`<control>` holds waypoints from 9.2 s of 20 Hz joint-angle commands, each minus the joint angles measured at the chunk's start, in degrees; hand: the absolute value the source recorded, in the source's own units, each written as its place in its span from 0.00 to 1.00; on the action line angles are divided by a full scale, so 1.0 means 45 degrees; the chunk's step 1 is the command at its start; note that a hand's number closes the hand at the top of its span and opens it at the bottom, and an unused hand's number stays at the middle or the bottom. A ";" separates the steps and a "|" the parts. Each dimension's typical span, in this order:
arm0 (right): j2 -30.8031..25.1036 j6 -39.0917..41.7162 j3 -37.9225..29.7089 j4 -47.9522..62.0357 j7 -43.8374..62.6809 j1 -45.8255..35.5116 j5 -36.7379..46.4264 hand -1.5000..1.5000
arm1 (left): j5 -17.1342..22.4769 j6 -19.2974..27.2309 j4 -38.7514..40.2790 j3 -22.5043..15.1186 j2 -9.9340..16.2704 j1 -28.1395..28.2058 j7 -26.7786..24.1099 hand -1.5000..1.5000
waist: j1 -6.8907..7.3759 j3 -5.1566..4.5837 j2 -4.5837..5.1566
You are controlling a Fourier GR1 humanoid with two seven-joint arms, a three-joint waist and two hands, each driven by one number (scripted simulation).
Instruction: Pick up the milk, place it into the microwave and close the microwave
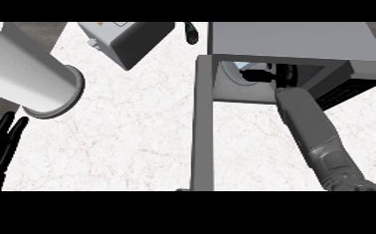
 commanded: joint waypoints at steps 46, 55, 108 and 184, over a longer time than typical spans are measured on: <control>-0.1653 -0.0873 -0.0967 0.2911 -0.1173 -0.2366 0.0774 0.00 | -0.2520 -0.0205 -0.0711 -0.1607 -0.0865 0.1215 -0.0500 0.00 | -0.0034 0.0003 -0.0041; -0.0899 0.1108 -0.1661 0.2349 -0.2379 -0.1171 -0.0084 0.00 | -0.2778 0.0394 -0.0981 -0.2063 -0.0872 0.1366 -0.0347 0.00 | -0.0390 -0.0007 -0.0170; 0.1221 0.9418 0.0628 -1.0752 -0.4118 1.5082 -0.2946 0.00 | -0.4703 -0.2006 0.4816 -0.6068 -0.0477 -0.3465 -0.0229 1.00 | -0.0927 -0.0034 -0.0274; -0.2891 1.3438 0.2006 -2.2602 -0.0380 1.9228 -0.8191 0.00 | 0.6193 1.0731 1.8477 -1.2162 -0.0881 -1.5963 -0.6344 1.00 | -0.5312 -0.0044 0.0743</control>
